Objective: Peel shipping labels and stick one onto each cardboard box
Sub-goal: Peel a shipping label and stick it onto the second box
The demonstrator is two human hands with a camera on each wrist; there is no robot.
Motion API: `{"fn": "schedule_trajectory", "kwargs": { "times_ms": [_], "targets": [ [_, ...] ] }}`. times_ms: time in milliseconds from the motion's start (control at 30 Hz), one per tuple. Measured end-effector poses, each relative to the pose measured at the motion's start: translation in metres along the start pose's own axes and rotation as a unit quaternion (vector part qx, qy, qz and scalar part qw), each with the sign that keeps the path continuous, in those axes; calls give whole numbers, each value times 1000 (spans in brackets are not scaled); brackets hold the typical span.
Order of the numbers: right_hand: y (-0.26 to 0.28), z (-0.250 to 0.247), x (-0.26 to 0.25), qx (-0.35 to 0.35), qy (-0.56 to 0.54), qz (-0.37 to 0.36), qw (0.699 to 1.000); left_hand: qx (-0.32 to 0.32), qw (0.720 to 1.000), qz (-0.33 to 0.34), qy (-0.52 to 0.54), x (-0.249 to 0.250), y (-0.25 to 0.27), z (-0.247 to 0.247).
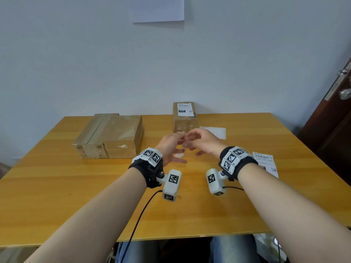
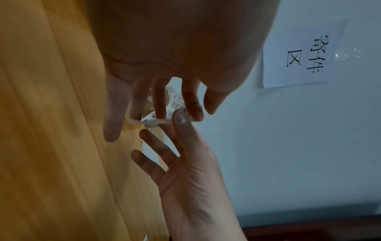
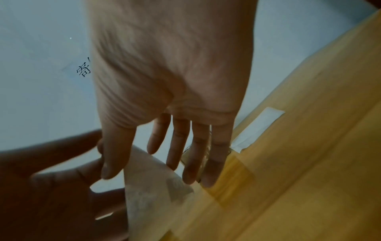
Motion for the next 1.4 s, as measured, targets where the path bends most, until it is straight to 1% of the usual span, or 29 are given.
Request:
{"fn": "schedule_trajectory", "kwargs": {
  "times_ms": [100, 133, 167, 200, 233, 300, 333, 367, 400, 467, 500, 533, 600, 667, 733, 833, 867, 900, 967, 1000, 1033, 1067, 1133, 1200, 1267, 1333, 1400],
  "targets": [
    [-3, 3, -5, 36, -13, -19, 999, -9, 999, 14, -41, 6, 8, -6],
    [-4, 2, -4, 49, -18, -18, 998, 3, 998, 26, -60, 9, 9, -11],
    [-6, 0, -2, 63, -23, -14, 998, 33, 995, 47, -84, 12, 8, -21],
    [-6, -3, 0, 76, -31, -7, 997, 82, 987, 77, -114, 18, 8, -33],
    [-7, -5, 3, 86, -42, 1, 995, 142, 973, 109, -146, 25, 10, -48],
    [-6, -8, 6, 103, -70, 16, 992, 267, 928, 150, -210, 37, 15, -83],
    [-5, -9, 7, 110, -76, 20, 991, 317, 907, 146, -235, 41, 18, -100],
    [-4, -10, 8, 115, -71, 21, 991, 352, 891, 128, -256, 42, 21, -116],
    [-3, -9, 8, 118, -58, 21, 991, 367, 881, 94, -285, 40, 18, -131],
    [-3, -9, 9, 118, -35, 17, 992, 346, 867, 4, -358, 27, 3, -156],
    [-4, -8, 10, 117, -33, 15, 992, 329, 857, -32, -396, 17, -9, -169],
    [-5, -8, 11, 118, -39, 14, 992, 312, 849, -53, -424, 8, -20, -179],
    [-8, -9, 12, 126, -65, 15, 990, 288, 840, -54, -456, -1, -30, -184],
    [-10, -10, 13, 136, -95, 11, 986, 268, 834, -32, -482, 6, -12, -165],
    [-11, -10, 13, 147, -120, 9, 982, 240, 825, -26, -512, 12, 6, -145],
    [-14, -7, 13, 162, -174, 20, 971, 186, 803, -10, -565, 21, 24, -114],
    [-15, -6, 14, 164, -199, 25, 966, 156, 805, 1, -572, 25, 27, -102],
    [-15, -6, 14, 165, -226, 29, 960, 109, 817, 16, -567, 27, 30, -89],
    [-15, -6, 15, 170, -276, 30, 945, 1, 855, 59, -515, 34, 38, -62],
    [-13, -7, 14, 181, -295, 27, 938, -36, 871, 77, -485, 37, 41, -53],
    [-12, -11, 14, 201, -313, 24, 928, -49, 879, 94, -465, 40, 42, -49],
    [-11, -15, 15, 223, -338, 23, 914, -45, 883, 110, -455, 42, 42, -49],
    [-10, -22, 19, 248, -383, 30, 889, -6, 879, 131, -459, 42, 36, -57],
    [-10, -26, 20, 234, -400, 43, 885, 26, 867, 128, -480, 33, 30, -68],
    [-9, -27, 19, 210, -390, 54, 895, 22, 863, 108, -493, 19, 24, -74],
    [-7, -26, 12, 173, -355, 61, 917, 1, 863, 99, -496, 8, 20, -75],
    [-6, -22, 4, 136, -307, 68, 939, 3, 864, 108, -491, 7, 18, -73]
  ]
}}
Point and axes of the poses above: each hand's wrist, its own y-axis away from the middle knuckle, its own z-axis out of the palm, x = y × z, the point moved 6 cm from there along -y, towards the middle knuckle, and after that the axes turned 6 degrees about -y, right-handed, at the moved point
